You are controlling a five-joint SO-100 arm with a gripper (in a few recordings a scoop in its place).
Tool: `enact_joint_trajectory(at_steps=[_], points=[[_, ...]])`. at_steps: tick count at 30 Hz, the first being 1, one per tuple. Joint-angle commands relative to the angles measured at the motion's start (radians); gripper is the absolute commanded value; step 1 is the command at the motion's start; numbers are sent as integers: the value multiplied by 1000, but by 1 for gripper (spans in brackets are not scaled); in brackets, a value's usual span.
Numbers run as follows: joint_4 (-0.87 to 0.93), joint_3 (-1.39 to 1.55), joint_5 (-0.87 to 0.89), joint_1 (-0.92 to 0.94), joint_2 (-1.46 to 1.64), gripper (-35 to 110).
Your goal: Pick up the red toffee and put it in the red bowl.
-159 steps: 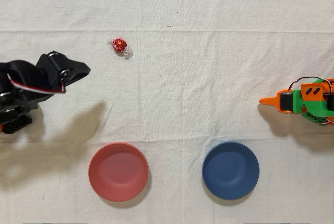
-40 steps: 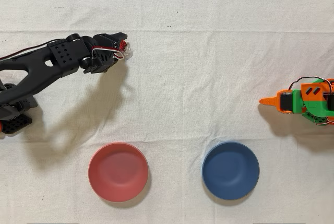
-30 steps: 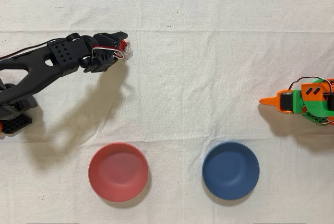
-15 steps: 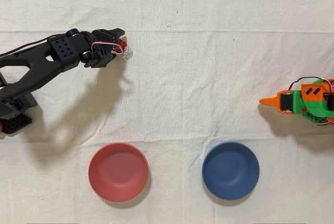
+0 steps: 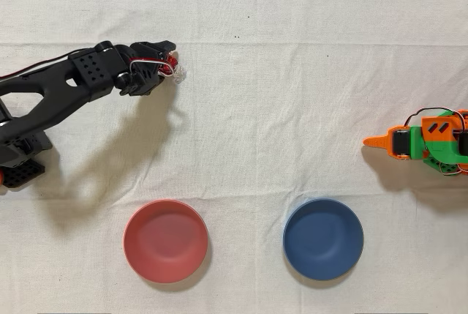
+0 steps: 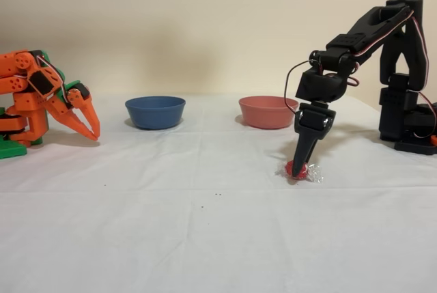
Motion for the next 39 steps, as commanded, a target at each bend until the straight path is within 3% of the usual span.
enact_joint_trajectory(at_steps=[1, 15, 39], points=[[5, -35, -18, -3, 38, 26], [-17, -29, -25, 5, 35, 12], [9, -38, -58, 58, 118, 11]])
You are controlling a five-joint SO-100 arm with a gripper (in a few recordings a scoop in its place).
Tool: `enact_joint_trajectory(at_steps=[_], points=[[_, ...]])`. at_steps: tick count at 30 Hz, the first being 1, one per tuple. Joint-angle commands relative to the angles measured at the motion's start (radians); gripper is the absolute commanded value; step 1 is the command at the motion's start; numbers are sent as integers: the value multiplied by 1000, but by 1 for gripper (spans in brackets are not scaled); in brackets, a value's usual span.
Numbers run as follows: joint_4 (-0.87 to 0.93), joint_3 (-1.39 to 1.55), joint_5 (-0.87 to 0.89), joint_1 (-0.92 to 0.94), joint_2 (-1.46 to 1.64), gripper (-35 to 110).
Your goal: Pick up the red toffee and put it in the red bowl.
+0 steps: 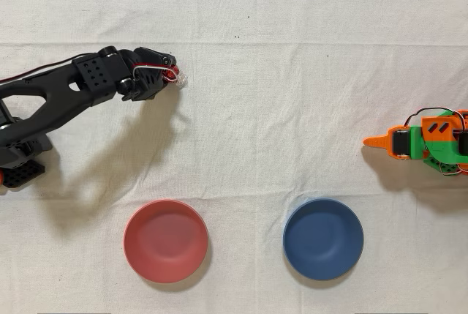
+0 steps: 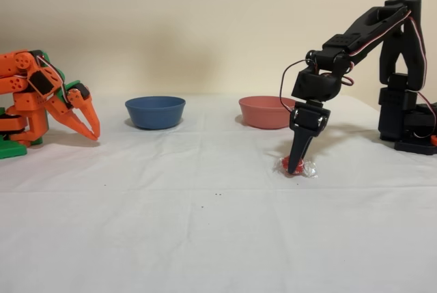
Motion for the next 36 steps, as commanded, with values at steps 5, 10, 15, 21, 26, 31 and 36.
enact_joint_trajectory(at_steps=[5, 10, 15, 21, 26, 31, 36], points=[[55, -55, -28, 15, 170, 11], [104, -69, -41, 40, 215, 12], [132, -69, -75, 81, 273, 12], [175, -89, -130, 147, 339, 12], [192, -92, -189, 222, 399, 12], [209, -101, -259, 314, 459, 13], [216, -126, -328, 414, 492, 13]])
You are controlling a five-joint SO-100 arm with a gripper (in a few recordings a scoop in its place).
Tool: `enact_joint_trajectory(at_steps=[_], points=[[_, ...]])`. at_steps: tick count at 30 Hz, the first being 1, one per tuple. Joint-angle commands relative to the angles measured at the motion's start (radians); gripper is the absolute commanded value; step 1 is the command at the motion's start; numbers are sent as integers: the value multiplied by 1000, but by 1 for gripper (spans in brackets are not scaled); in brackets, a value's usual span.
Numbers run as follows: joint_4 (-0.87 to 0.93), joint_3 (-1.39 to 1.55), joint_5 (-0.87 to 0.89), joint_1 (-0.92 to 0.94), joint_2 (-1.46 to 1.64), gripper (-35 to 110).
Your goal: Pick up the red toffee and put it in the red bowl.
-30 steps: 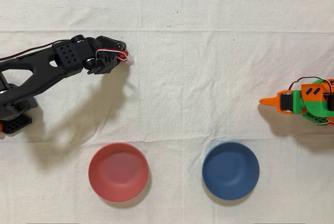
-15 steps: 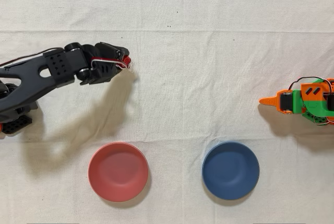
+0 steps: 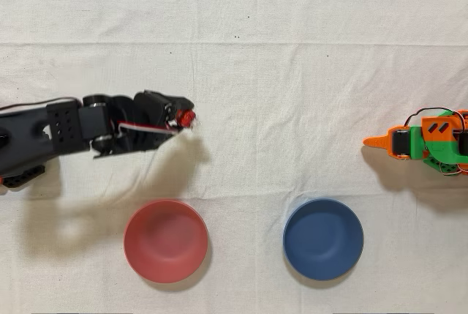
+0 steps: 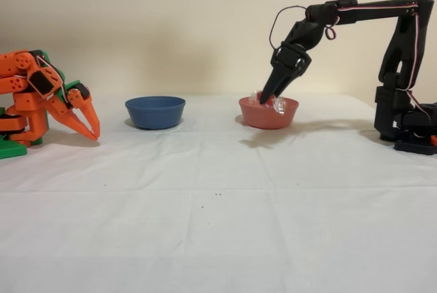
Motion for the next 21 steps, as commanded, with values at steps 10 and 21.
enact_joint_trajectory(at_steps=[10, 21], points=[[-11, -94, -124, 241, 129, 14], [-98, -92, -163, 459, 117, 14]])
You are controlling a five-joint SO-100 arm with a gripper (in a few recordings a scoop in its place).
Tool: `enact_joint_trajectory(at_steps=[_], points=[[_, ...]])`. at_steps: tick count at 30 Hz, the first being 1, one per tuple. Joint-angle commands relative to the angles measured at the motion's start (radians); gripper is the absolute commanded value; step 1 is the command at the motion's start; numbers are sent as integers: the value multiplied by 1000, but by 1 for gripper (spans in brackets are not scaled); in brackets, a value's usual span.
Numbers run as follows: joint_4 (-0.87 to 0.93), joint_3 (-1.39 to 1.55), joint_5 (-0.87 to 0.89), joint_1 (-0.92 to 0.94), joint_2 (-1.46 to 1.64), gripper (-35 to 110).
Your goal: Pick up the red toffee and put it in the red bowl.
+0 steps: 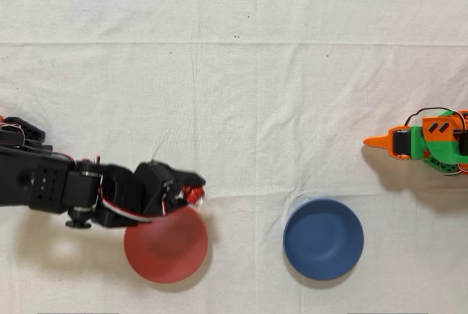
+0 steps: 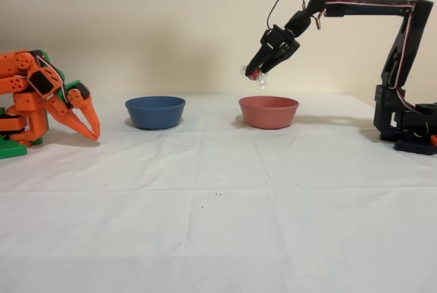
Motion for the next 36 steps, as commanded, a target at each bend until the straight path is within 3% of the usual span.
enact_joint_trajectory(at_steps=[1, 19, 36], points=[[-32, -66, -26, 94, 60, 14], [-121, 48, 15, 293, 52, 14], [-158, 193, 67, 316, 86, 15]])
